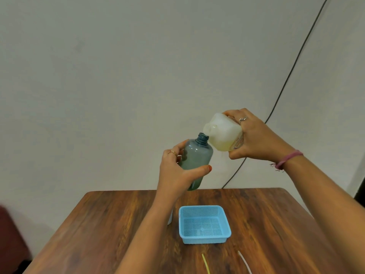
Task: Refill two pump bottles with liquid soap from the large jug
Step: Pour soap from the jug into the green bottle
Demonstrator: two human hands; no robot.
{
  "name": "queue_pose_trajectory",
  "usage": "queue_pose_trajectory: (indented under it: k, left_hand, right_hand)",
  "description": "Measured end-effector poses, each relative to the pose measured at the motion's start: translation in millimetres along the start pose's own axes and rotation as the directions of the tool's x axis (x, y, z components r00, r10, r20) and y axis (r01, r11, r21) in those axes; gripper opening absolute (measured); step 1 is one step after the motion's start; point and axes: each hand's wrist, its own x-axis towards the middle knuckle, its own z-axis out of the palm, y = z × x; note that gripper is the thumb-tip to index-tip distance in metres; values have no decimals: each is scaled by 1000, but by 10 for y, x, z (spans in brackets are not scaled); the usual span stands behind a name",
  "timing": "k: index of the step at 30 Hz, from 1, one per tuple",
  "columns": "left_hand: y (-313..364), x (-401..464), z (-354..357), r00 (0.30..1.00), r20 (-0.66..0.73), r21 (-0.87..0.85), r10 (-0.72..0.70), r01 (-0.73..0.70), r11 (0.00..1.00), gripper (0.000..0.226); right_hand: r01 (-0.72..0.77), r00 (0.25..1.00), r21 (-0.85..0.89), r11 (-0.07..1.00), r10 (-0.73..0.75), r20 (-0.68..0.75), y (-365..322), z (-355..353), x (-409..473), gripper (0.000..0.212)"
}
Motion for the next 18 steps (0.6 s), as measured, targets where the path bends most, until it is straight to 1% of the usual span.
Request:
queue_pose_trajectory:
  k: [9,18]
  left_hand:
    - [-5,-3,1,1000,-7,-1,-5,5,1000,84]
    - [-4,-25,-3,1000,-8,-18,-7,7,1000,83]
  right_hand:
    - [25,1000,-42,999,-25,-8,5,-23,17,99]
    - [13,1000,-39,999,-13,-3,25,-23,13,99]
